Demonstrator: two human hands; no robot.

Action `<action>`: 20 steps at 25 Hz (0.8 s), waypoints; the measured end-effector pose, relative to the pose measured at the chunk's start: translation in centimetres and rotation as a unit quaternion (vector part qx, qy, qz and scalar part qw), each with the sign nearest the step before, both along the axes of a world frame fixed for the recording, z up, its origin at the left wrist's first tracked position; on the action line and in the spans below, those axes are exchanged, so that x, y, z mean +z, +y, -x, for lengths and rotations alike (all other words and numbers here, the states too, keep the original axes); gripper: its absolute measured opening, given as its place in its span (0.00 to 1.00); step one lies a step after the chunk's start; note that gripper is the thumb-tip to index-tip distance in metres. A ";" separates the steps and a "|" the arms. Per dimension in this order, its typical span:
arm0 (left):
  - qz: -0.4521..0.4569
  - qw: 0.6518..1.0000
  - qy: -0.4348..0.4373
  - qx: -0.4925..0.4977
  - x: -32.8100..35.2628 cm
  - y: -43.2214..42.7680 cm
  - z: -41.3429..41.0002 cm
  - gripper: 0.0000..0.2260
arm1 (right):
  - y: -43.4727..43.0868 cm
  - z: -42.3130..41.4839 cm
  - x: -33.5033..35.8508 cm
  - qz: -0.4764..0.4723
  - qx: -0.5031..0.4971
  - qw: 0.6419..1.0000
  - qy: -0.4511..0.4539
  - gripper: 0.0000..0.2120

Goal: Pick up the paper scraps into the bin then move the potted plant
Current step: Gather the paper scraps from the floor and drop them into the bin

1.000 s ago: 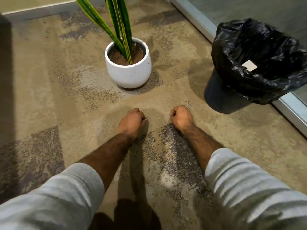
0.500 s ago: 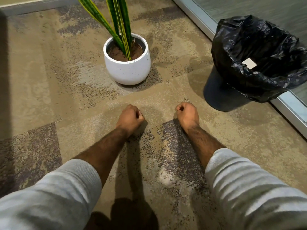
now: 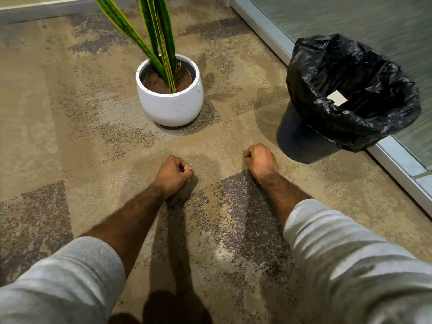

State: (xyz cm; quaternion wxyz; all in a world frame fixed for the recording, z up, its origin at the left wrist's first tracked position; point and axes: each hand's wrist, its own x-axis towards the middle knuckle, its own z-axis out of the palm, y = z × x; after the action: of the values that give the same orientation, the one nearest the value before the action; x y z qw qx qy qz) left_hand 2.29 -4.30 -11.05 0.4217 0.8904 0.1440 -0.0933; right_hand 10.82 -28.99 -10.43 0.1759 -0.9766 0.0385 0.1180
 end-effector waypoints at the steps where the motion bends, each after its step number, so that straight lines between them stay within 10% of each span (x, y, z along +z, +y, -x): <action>1: -0.004 1.000 0.000 -0.001 0.0 0.0 0.0 0.06 | 0.1 0.0 0.0 0.011 0.013 1.000 -0.006 0.07; 13: -0.041 0.999 -0.011 -0.020 -0.3 0.0 -0.1 0.06 | 3.0 0.0 0.6 0.223 0.188 0.955 -0.053 0.11; 20: -0.025 0.999 0.016 -0.020 0.5 0.0 -0.1 0.07 | 1.1 -0.9 0.6 0.036 0.065 0.997 0.027 0.06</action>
State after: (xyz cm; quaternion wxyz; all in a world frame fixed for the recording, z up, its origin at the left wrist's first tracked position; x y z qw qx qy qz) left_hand 2.42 -4.30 -10.51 0.3947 0.9018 0.1356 -0.1125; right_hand 11.68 -27.88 -9.87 0.1318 -0.9790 -0.0164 0.1544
